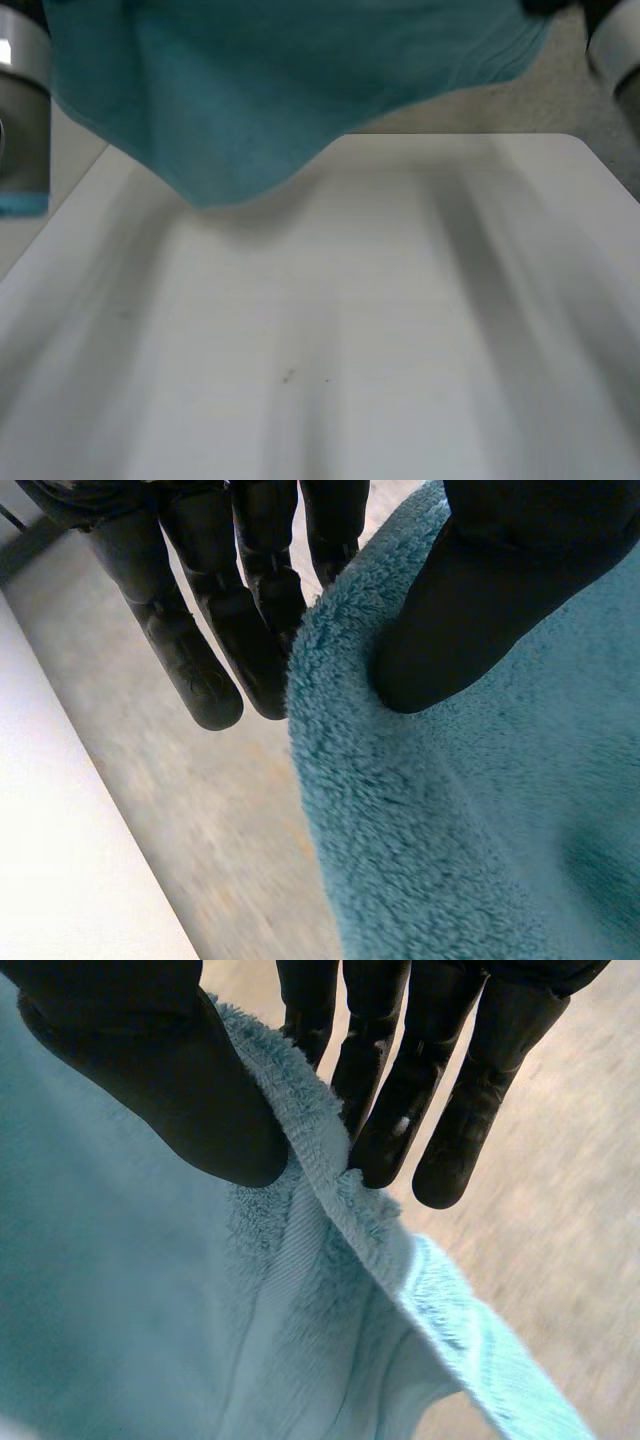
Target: Fold the laundry
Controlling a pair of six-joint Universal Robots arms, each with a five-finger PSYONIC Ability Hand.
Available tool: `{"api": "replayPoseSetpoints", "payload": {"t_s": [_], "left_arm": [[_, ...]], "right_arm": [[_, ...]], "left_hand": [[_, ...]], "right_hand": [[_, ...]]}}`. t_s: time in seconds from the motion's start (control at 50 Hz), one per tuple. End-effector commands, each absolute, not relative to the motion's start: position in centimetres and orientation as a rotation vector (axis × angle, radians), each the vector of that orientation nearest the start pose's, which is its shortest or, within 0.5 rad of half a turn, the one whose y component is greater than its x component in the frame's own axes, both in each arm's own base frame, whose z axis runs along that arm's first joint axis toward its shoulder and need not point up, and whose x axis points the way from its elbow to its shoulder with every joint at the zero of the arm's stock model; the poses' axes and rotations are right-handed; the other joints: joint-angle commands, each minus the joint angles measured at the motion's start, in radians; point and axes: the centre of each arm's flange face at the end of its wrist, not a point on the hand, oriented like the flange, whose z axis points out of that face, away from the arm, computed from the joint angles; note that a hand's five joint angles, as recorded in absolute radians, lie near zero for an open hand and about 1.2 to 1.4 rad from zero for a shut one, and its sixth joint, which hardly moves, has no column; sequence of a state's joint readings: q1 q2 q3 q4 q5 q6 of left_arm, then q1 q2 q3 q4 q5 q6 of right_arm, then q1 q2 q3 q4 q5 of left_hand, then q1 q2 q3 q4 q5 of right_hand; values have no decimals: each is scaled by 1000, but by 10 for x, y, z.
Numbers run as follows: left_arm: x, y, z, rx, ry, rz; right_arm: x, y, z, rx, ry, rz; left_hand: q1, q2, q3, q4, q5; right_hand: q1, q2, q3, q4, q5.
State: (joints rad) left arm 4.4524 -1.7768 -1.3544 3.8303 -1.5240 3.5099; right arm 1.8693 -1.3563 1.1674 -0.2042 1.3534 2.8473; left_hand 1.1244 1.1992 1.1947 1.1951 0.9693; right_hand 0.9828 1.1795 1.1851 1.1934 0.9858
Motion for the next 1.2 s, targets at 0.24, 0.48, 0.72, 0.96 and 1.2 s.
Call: {"api": "replayPoseSetpoints", "payload": {"t_s": [0.24,0.48,0.72,0.96,1.2], "left_arm": [[-213,-224,174,824,2198,-2080],[-215,-206,197,902,2354,-1914],[-206,-222,222,800,2283,-2001],[-188,-228,197,545,2539,-1867],[-169,-237,169,413,2675,-1659]], "right_arm": [[238,-259,142,-1018,2293,-1616],[235,-260,155,-975,2251,-1691],[236,-257,149,-977,2241,-1701],[232,-264,150,-957,2254,-1714],[225,-270,150,-916,2276,-1718]], "left_hand": [[272,197,202,201,252],[-889,-964,-960,-960,-909],[-923,-997,-993,-993,-942],[-870,-945,-940,-941,-889],[-708,-783,-779,-779,-728]], "right_hand": [[413,217,211,203,236],[413,217,211,203,236],[413,217,211,203,236],[413,217,211,203,236],[413,217,211,203,236]]}}
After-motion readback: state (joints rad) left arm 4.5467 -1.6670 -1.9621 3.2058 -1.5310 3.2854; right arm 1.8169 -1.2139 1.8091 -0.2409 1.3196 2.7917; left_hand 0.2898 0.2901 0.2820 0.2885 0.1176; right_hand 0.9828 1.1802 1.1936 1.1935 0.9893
